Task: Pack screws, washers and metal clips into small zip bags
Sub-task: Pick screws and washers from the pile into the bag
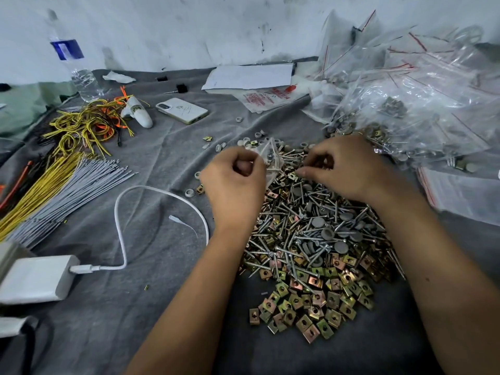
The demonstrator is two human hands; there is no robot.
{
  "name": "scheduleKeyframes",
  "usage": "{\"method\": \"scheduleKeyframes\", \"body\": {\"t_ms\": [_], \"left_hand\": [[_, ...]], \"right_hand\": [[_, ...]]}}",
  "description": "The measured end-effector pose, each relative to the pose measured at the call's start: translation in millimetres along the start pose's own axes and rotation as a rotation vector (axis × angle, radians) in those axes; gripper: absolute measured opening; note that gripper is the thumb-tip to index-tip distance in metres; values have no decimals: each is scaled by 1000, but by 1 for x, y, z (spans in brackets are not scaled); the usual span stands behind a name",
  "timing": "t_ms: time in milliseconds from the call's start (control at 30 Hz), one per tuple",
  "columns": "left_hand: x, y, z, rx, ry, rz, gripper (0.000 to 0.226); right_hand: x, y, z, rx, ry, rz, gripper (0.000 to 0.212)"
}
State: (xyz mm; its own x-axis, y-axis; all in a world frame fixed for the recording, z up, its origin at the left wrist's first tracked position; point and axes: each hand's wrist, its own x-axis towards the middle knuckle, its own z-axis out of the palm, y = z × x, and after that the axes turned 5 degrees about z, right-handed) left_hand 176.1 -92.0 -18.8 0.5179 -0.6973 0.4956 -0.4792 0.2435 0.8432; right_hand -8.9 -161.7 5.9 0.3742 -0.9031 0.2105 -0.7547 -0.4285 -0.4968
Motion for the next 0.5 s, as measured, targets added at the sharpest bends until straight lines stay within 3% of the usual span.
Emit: {"method": "scheduleKeyframes", "body": {"t_ms": [133, 267, 400, 500], "left_hand": [[5, -5, -3, -148, 104, -164, 12], [6, -6, -2, -168, 108, -227, 15], [5, -5, 1, -169, 61, -221, 14], [4, -5, 0, -185, 35, -231, 10]], "right_hand": [[3, -2, 7, -174, -167, 11, 42], [5, -2, 10, -84, -138, -41, 20], [4, 1, 11, 27, -100, -24, 16], [4, 2, 10, 140, 21, -5, 15]]}}
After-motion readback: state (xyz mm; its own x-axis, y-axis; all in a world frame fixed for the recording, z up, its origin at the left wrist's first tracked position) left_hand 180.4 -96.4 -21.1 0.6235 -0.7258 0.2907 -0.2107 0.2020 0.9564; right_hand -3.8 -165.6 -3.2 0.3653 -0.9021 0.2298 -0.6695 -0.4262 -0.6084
